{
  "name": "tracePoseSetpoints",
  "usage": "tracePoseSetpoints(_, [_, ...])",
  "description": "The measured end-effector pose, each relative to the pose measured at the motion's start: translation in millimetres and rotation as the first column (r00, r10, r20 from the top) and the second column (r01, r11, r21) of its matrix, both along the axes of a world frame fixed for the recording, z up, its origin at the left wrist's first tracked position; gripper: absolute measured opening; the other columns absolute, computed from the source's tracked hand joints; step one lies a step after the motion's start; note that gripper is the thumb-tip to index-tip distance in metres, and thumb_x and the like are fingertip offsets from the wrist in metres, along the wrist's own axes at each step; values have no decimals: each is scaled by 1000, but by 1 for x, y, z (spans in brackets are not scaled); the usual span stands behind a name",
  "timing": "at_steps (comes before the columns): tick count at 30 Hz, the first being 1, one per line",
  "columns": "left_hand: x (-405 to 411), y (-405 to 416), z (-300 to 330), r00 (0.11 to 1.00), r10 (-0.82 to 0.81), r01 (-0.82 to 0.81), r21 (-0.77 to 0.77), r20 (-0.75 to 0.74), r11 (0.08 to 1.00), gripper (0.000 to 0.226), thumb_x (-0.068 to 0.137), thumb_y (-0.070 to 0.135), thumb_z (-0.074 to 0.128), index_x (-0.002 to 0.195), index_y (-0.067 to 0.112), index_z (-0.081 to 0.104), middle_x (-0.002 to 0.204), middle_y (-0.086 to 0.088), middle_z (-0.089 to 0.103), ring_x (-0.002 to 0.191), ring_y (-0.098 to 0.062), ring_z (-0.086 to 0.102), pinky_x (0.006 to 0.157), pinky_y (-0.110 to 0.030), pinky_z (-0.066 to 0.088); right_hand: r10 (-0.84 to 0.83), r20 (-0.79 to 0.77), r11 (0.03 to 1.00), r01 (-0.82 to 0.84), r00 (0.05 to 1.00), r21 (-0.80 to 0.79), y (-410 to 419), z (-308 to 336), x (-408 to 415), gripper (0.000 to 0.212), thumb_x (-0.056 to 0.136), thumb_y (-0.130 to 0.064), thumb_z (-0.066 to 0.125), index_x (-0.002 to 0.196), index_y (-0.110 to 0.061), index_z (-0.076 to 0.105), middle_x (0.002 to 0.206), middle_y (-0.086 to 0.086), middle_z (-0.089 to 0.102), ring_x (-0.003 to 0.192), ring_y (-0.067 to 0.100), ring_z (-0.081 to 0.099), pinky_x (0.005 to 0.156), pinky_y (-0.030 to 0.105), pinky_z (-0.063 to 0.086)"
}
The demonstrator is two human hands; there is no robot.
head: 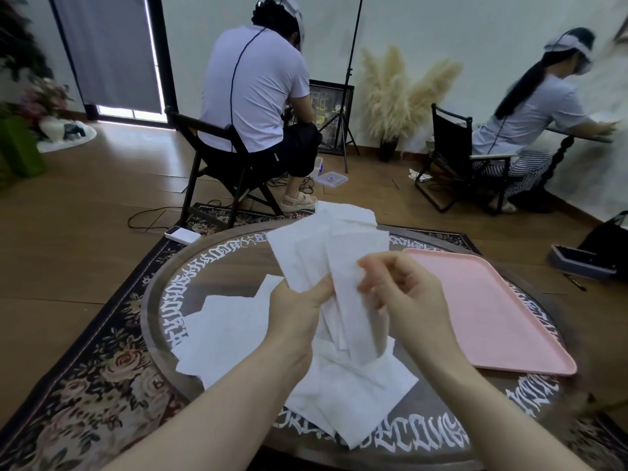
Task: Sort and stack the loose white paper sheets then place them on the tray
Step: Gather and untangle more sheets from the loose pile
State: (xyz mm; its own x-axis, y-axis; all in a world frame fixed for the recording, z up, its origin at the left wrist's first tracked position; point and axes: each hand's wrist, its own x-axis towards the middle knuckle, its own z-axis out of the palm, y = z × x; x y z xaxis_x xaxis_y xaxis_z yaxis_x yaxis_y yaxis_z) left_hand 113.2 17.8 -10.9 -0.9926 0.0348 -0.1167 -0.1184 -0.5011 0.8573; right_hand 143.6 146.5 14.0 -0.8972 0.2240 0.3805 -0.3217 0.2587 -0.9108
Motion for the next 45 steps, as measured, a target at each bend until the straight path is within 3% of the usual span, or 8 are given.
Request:
tracePoseSetpoints(2, [-1, -3, 1, 1000, -11, 10, 29, 21, 1000, 53, 56, 25, 82, 105, 8, 72, 100, -6, 77, 96, -26, 73, 86, -42, 56, -95, -45, 995, 96, 994, 17, 8, 3, -1, 5, 89, -23, 71, 91, -26, 68, 85, -10, 66, 68, 0, 54, 63, 10, 42])
tracePoseSetpoints(5, [0, -5, 4, 999, -44, 43, 59, 22, 997, 55, 54, 24, 82, 106, 7, 72, 101, -9, 76, 94, -27, 73, 78, -39, 59, -44, 95, 998, 48, 994, -34, 19, 2, -1, 39, 81, -19, 78, 114, -27, 59, 107, -10, 65, 82, -10, 60, 65, 5, 45])
tracePoseSetpoints(7, [1, -6, 5, 998, -60, 59, 66, 14, 996, 54, 55, 23, 81, 105, 7, 71, 100, -10, 76, 92, -27, 74, 71, -36, 60, 105, 184, 987, -79, 977, -142, 20, 1, 0, 58, 72, -23, 81, 125, -29, 56, 110, -3, 69, 89, 0, 68, 64, 11, 50])
tracePoseSetpoints(13, [2, -8, 8, 989, -151, 151, -9, 1, 989, 35, 72, 12, 77, 106, 7, 71, 100, -10, 76, 93, -27, 73, 74, -36, 58, 232, 101, 962, -213, 967, -170, 32, 2, -3, 80, 63, -23, 89, 131, -46, 53, 130, -7, 62, 115, 12, 64, 84, 30, 57])
tracePoseSetpoints(21, [1, -11, 7, 973, -223, 208, -183, -67, 961, 45, 59, 22, 80, 101, 8, 74, 98, -7, 77, 93, -25, 73, 75, -34, 56, 313, 109, 938, -289, 944, -191, 52, 5, -5, 65, 53, -25, 91, 111, -34, 65, 112, -1, 72, 104, 23, 69, 75, 30, 58])
tracePoseSetpoints(27, [-1, -11, 5, 975, -214, 199, -193, -57, 961, 43, 56, 24, 82, 97, 11, 75, 94, -6, 77, 87, -22, 74, 72, -33, 54, 331, -13, 932, -329, 943, -151, 59, 11, -2, 64, 64, -11, 80, 123, -27, 62, 118, -8, 67, 106, 12, 66, 78, 23, 55])
tracePoseSetpoints(35, [2, -11, 7, 959, -280, 267, -189, -44, 945, 38, 59, 20, 80, 95, 9, 75, 93, -8, 77, 85, -22, 74, 72, -33, 57, 387, 118, 922, -380, 914, -77, 61, 8, 0, 43, 62, -7, 81, 103, -11, 70, 106, -10, 71, 98, 9, 69, 74, 19, 55])
tracePoseSetpoints(45, [-1, -10, 8, 966, -252, 239, -173, -55, 955, 41, 59, 22, 80, 97, 10, 75, 96, -9, 77, 89, -25, 73, 72, -34, 56, 359, 172, 917, -312, 917, -248, 59, 0, -3, 60, 53, -14, 91, 108, -17, 69, 110, 10, 73, 102, 30, 70, 77, 33, 57])
